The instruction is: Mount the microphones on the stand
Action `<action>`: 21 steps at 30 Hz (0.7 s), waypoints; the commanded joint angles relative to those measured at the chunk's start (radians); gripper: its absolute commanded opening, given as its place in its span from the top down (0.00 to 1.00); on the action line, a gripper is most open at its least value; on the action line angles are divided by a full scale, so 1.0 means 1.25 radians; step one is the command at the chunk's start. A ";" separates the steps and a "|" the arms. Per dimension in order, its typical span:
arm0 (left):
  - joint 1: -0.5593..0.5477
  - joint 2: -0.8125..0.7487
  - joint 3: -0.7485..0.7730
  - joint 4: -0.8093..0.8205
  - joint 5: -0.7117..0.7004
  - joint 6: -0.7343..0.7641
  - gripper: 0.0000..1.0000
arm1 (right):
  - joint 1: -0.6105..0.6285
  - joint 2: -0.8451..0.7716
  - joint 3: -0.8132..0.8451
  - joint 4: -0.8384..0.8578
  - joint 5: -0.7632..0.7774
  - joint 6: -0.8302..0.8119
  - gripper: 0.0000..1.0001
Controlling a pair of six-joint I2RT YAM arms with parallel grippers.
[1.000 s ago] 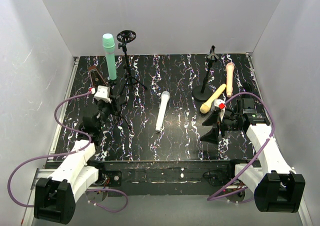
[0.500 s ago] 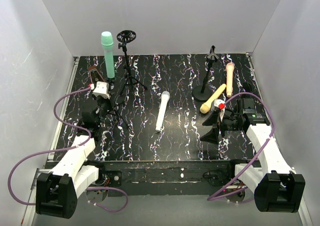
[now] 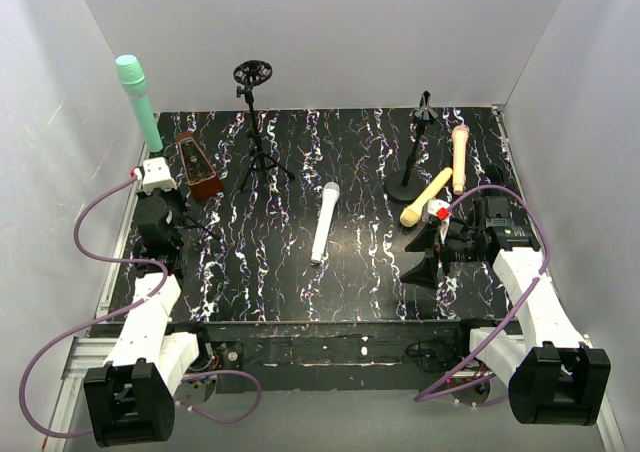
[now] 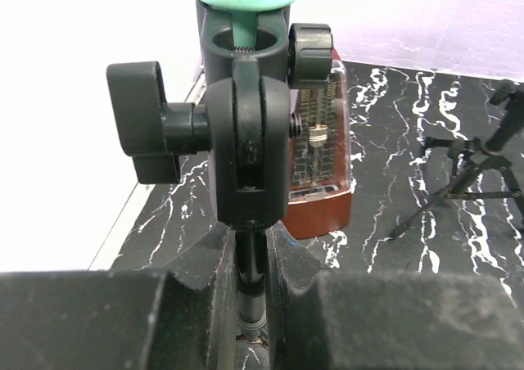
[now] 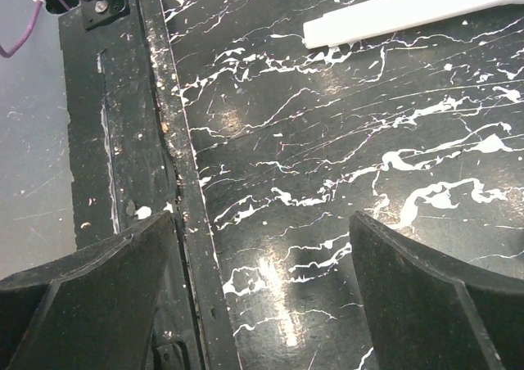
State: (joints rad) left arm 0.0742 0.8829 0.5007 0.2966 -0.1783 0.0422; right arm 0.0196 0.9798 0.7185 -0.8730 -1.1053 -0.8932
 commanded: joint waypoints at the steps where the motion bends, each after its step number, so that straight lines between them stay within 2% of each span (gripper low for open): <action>1: 0.020 0.004 0.047 0.107 -0.054 0.036 1.00 | -0.005 0.009 0.041 -0.040 -0.014 -0.033 0.06; 11: 0.069 0.251 0.107 0.318 0.016 0.068 1.00 | -0.005 0.004 0.040 -0.043 -0.012 -0.036 0.06; 15: 0.089 0.327 0.141 0.354 0.055 0.025 1.00 | -0.005 0.005 0.040 -0.045 -0.010 -0.038 0.05; 21: 0.108 0.371 0.139 0.384 0.063 0.009 1.00 | -0.003 0.015 0.042 -0.046 -0.015 -0.041 0.05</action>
State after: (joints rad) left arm 0.1905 1.3533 0.6331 0.6334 -0.1192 0.0681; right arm 0.0196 0.9905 0.7307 -0.9180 -1.1042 -0.9215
